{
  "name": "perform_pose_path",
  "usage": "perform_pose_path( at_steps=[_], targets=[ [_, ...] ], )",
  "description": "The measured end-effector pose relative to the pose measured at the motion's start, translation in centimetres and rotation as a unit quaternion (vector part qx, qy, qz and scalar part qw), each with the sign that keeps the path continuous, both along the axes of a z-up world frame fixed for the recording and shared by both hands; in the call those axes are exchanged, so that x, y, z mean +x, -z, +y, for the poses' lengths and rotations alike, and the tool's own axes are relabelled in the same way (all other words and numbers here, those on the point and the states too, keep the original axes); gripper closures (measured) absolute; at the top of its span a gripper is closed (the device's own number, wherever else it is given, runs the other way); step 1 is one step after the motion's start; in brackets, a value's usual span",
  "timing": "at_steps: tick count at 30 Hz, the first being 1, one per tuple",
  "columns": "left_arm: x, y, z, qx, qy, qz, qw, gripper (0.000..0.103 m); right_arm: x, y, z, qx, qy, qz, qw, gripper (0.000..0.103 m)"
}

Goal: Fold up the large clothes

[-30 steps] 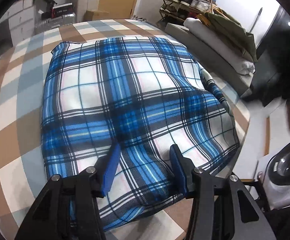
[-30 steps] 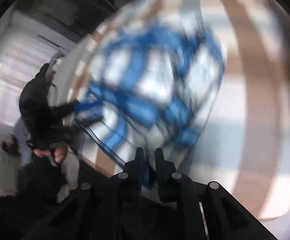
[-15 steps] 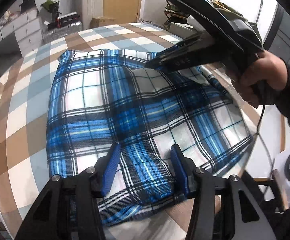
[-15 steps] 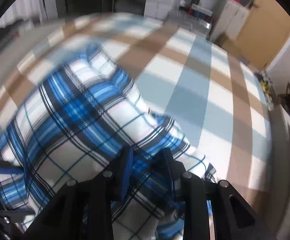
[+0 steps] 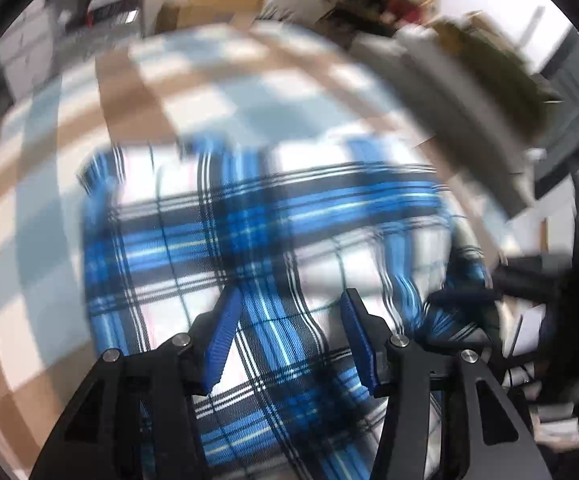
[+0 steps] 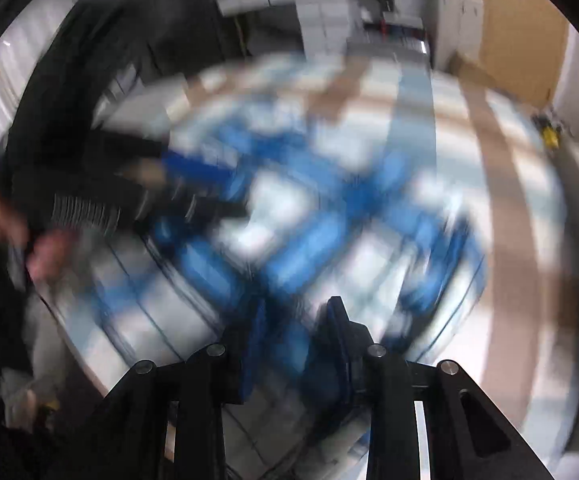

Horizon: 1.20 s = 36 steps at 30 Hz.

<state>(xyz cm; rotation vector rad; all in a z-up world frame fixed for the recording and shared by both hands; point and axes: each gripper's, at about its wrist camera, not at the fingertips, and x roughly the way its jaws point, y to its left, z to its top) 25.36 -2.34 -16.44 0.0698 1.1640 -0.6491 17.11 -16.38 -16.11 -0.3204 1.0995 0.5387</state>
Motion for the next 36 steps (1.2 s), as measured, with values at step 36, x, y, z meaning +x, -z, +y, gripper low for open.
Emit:
perform_pose_path(
  at_steps=[36],
  targets=[
    [-8.4,-0.8,-0.2,0.070,-0.065,-0.107,0.9897,0.055,10.4,-0.7,-0.2,0.032,0.090,-0.026,0.995,0.067]
  ],
)
